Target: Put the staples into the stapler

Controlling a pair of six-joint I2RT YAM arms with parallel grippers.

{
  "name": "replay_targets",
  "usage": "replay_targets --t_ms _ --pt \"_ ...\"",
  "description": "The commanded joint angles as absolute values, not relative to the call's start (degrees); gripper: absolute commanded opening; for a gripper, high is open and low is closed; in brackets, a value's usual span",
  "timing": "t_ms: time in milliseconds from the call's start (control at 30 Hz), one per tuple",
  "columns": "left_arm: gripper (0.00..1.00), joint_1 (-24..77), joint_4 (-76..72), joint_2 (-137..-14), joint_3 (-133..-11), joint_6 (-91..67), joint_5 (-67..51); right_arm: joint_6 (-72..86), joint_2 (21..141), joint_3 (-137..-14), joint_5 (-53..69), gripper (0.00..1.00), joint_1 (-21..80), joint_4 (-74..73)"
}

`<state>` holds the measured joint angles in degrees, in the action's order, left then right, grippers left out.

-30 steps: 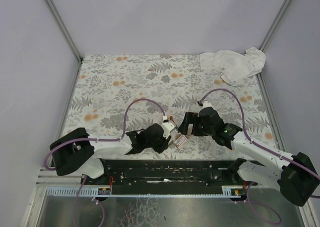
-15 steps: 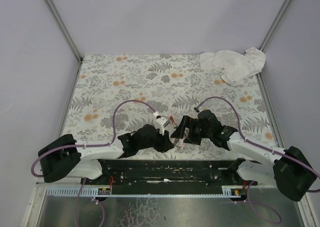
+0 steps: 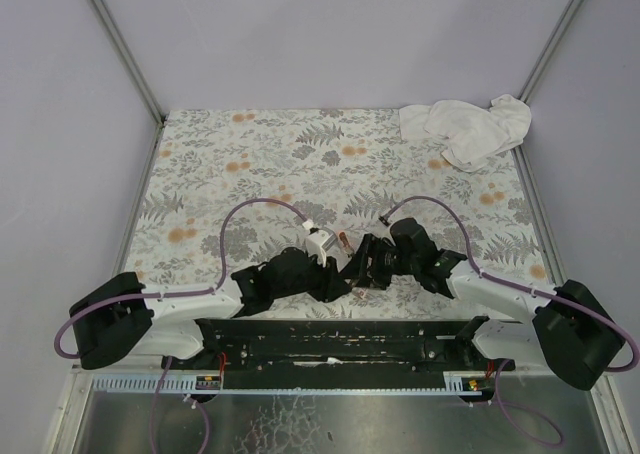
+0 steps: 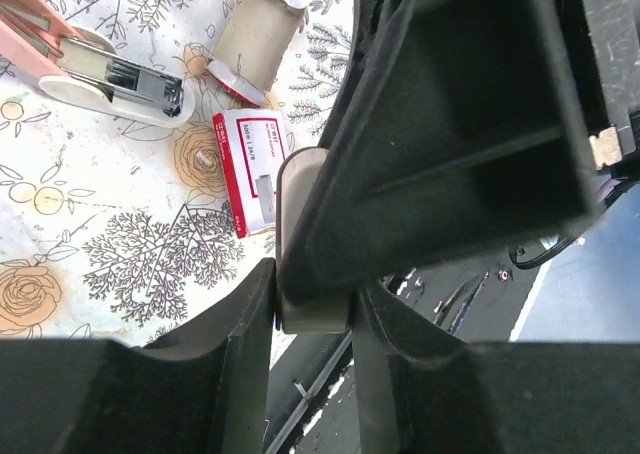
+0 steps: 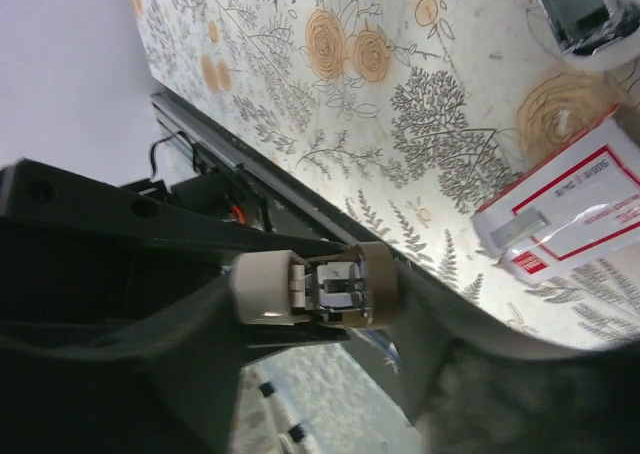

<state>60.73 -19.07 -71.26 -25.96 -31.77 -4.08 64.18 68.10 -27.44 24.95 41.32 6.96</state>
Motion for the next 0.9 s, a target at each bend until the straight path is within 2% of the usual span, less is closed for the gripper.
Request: replay_targets --t_ms 0,67,100,333,367,467,500,533,600,767,867 --pt "0.0 61.18 -25.28 -70.01 -25.14 -33.03 -3.11 65.57 67.96 -27.85 27.08 0.41 42.19 9.45" --pt "0.0 61.23 -24.99 -70.05 -25.24 -33.13 -3.12 65.65 67.52 -27.91 26.52 0.09 42.18 8.92" --pt "0.0 61.18 -24.84 -70.06 -25.19 -33.2 -3.11 65.65 67.5 -28.1 26.28 0.01 42.16 8.4" --pt "0.0 61.21 -23.71 -69.88 -25.58 -32.87 -3.26 64.55 66.46 -27.95 24.89 0.0 42.18 8.07" --pt "0.0 61.25 -23.65 -69.83 -25.65 -32.87 -3.19 63.99 66.45 -28.27 24.75 0.06 42.19 7.74" --pt "0.0 61.19 -23.43 -69.57 -25.72 -33.04 -3.07 62.25 65.95 -29.3 23.72 0.62 42.19 6.16" --pt "0.0 61.21 -23.25 -69.53 -25.79 -33.05 -2.97 61.58 65.7 -29.69 23.06 0.74 42.19 5.3" --pt "0.0 61.25 -22.95 -69.49 -25.86 -33.05 -2.95 60.86 65.4 -30.16 22.37 0.81 42.19 4.28" --pt "0.0 61.22 -22.41 -69.38 -26.07 -33.13 -2.82 59.46 64.78 -31.02 20.71 0.88 42.18 2.4" --pt "0.0 61.15 -19.54 -68.58 -26.67 -32.98 -0.36 56.17 62.9 -33.01 15.04 0.89 42.18 -2.98" --pt "0.0 60.04 -9.36 -68.57 -29.15 -33.32 6.83 52.55 61.64 -35.29 9.23 0.89 42.13 -8.78"
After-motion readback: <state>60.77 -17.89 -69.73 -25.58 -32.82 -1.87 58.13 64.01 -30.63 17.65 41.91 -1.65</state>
